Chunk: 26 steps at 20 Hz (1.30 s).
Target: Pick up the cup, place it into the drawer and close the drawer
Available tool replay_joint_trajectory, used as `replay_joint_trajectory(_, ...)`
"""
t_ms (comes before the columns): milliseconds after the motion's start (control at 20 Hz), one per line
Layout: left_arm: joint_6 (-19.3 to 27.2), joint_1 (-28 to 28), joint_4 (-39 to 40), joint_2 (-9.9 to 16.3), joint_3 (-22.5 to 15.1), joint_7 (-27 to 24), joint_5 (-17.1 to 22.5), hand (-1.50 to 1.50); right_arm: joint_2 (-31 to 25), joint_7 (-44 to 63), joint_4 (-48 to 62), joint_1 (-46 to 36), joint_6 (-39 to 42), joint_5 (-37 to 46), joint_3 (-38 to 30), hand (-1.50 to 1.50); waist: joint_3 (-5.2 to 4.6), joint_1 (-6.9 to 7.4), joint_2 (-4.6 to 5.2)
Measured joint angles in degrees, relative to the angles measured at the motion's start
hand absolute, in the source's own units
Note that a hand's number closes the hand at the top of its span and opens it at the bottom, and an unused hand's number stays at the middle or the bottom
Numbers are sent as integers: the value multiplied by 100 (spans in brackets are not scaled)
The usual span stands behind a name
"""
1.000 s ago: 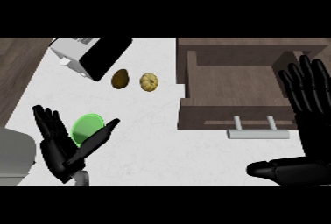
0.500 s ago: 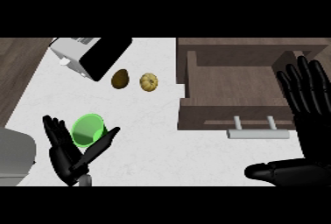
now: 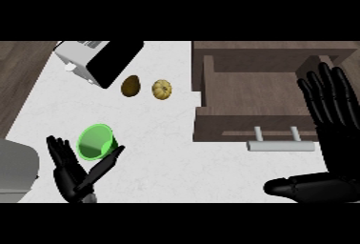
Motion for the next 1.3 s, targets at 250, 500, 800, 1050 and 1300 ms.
replay_joint_trajectory(250,-144,-92,524,-2,65,-500,374,-150,17,-4,-37,75,59,-17,39,-150,0,-2,-1)
replay_joint_trajectory(500,-140,-381,1082,23,10,-792,676,-150,-20,122,-102,-12,60,-111,-40,-150,0,-7,-1)
replay_joint_trajectory(800,-642,-489,1655,126,349,-1073,745,-150,-16,172,-162,21,61,-82,-25,-150,1,-5,0)
replay_joint_trajectory(1050,-864,-734,2000,128,481,-1196,720,-150,33,233,-141,-108,-17,-28,27,-150,1,-4,1)
replay_joint_trajectory(1300,-1115,-1046,2464,100,668,-1427,819,-150,4,179,-172,-40,43,-58,-15,-150,1,-9,1)
